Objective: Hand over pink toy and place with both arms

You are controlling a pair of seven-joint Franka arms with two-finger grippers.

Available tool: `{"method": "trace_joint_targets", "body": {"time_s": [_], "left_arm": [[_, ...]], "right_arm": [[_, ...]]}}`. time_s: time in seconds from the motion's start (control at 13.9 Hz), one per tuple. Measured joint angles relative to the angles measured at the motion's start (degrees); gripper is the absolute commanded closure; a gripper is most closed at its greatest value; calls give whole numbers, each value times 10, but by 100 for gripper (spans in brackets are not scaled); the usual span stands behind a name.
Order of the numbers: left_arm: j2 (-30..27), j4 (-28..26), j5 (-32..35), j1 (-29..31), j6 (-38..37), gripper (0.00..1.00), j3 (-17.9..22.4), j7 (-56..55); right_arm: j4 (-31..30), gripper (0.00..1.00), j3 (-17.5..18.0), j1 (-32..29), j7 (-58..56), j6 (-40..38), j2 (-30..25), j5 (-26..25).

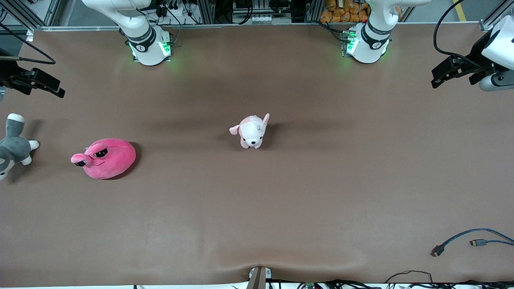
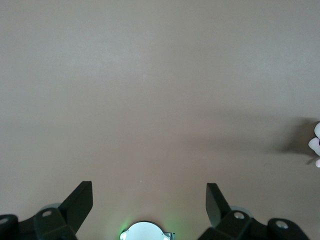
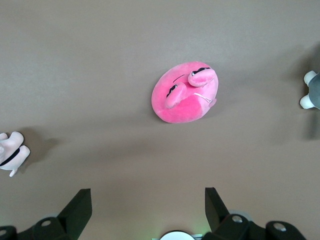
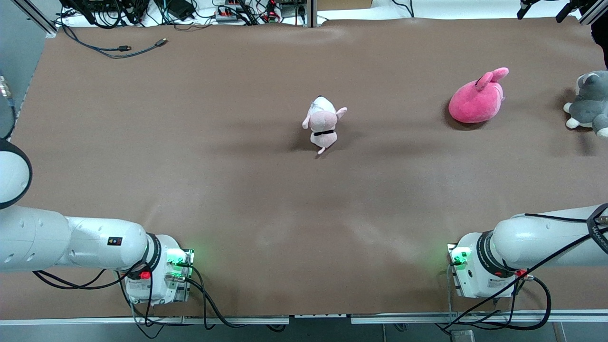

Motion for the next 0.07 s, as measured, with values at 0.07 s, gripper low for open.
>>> {"method": "trace_joint_targets", "body": {"time_s": [0.07], "left_arm": [[1,1,0,0,0,0,0,0]], "right_arm": [[0,0,0,0,0,0,0,0]]}}
